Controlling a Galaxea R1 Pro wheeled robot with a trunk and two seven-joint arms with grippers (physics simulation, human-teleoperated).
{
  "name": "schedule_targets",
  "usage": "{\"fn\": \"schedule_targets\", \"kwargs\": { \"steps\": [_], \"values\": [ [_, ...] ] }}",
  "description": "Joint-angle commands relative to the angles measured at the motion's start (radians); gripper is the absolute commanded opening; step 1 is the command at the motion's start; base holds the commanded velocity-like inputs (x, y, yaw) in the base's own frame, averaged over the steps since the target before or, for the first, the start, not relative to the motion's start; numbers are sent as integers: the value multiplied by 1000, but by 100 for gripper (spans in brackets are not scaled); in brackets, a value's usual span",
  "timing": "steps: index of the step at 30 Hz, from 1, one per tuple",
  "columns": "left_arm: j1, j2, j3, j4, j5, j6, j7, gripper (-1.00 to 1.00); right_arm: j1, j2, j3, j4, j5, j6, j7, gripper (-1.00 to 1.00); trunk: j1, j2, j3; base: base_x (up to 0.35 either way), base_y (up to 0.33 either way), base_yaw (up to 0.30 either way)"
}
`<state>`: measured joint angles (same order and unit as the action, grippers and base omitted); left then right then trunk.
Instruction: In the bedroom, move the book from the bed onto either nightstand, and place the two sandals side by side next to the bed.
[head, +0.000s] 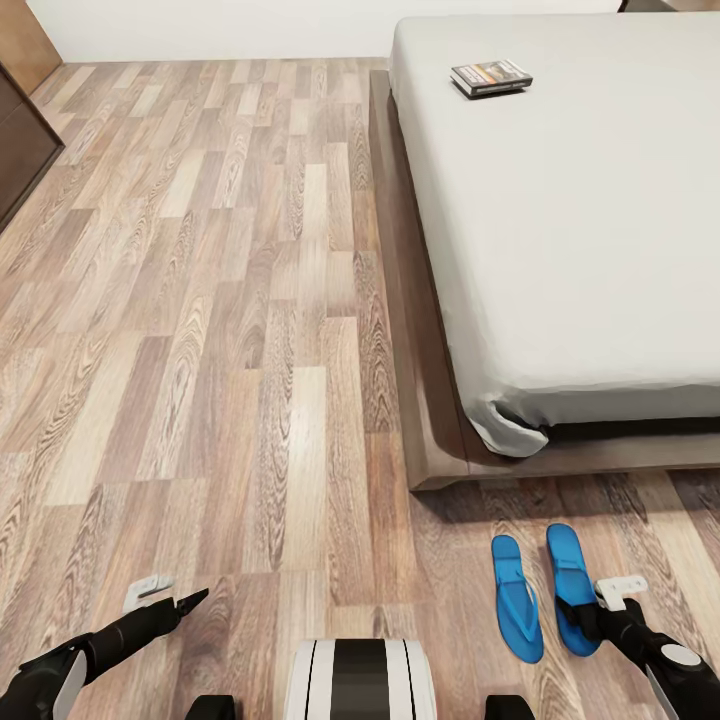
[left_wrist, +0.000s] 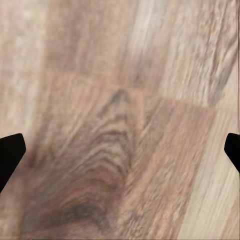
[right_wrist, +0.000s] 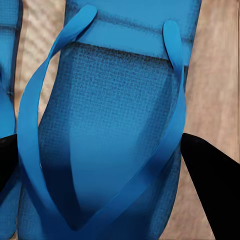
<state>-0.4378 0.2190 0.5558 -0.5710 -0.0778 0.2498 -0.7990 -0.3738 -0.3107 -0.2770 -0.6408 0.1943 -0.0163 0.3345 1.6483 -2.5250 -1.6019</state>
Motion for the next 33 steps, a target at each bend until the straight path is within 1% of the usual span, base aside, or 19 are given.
{"fn": "schedule_targets", "kwargs": {
  "steps": [1, 5, 17, 24, 32, 33],
  "values": [
    [-1, -1, 7, -1, -8, 8, -8, 100, -1, 1, -6, 0, 10, -2, 8, -100, 0, 0, -1, 271, 0, 0],
    [-1, -1, 8, -1, -8, 8, -8, 100, -1, 1, -7, 0, 11, -2, 8, -100, 0, 0, -1, 130, 0, 0],
    [-1, -1, 8, -1, -8, 8, -7, 100, -1, 1, -7, 0, 11, -2, 8, -100, 0, 0, -1, 6, 0, 0],
    [-1, -1, 7, -1, -8, 8, -8, 100, -1, 1, -7, 0, 11, -2, 8, -100, 3, -2, -28, 0, 0, 0],
    [-1, -1, 7, -1, -8, 8, -8, 100, -1, 1, -7, 0, 11, -2, 8, -100, 3, -2, -28, 0, 0, 0],
    [-1, -1, 8, -1, -8, 8, -8, 100, -1, 1, -7, 0, 11, -2, 8, -100, 4, -2, -31, 0, 0, 0]
  ]
}}
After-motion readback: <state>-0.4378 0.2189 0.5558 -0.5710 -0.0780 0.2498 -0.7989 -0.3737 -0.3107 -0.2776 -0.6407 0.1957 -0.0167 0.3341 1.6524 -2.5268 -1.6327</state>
